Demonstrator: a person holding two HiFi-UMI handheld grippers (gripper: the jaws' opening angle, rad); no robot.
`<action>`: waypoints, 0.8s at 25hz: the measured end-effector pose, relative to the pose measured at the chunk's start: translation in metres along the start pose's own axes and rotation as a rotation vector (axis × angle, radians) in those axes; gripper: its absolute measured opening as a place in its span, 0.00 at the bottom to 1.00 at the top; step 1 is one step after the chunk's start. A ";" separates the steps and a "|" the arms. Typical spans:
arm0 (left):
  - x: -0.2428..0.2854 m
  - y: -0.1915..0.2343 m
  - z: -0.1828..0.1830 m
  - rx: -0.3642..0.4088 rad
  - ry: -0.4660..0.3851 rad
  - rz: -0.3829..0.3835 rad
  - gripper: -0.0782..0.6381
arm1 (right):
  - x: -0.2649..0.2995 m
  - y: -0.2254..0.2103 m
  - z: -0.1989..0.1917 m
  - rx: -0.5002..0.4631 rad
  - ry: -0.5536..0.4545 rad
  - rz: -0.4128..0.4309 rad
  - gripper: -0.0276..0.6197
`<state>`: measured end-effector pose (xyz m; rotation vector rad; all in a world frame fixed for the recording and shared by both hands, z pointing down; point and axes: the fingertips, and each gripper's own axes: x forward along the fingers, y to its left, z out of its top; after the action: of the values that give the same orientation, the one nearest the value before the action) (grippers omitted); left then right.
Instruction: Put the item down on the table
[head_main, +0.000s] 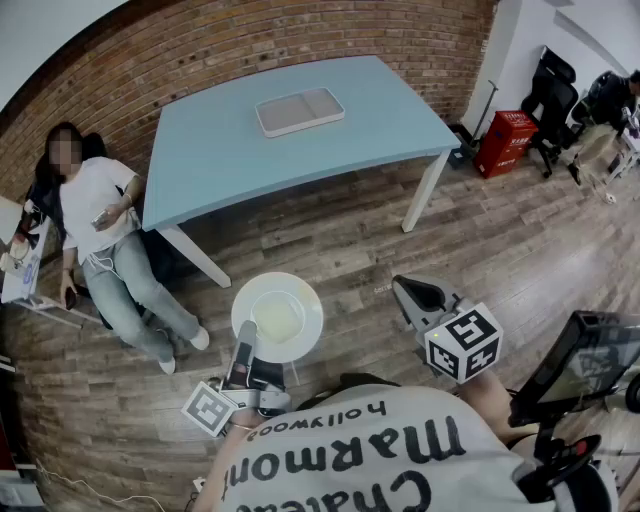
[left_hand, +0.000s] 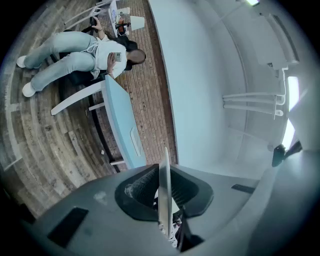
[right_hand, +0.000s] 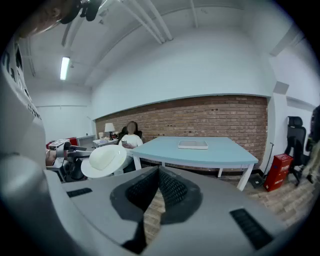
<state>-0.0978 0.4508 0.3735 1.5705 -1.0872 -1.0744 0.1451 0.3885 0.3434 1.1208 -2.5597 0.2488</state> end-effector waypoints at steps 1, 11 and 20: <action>0.000 0.000 0.000 0.001 0.000 0.000 0.15 | 0.000 0.000 -0.001 -0.002 0.000 -0.002 0.06; 0.003 -0.002 0.005 -0.010 -0.004 -0.007 0.15 | 0.002 -0.003 0.004 0.055 -0.037 0.002 0.06; 0.008 -0.007 0.030 -0.010 -0.005 -0.029 0.15 | 0.017 0.004 0.019 0.053 -0.048 -0.011 0.06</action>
<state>-0.1233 0.4386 0.3595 1.5812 -1.0637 -1.1021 0.1264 0.3740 0.3318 1.1739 -2.6018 0.2928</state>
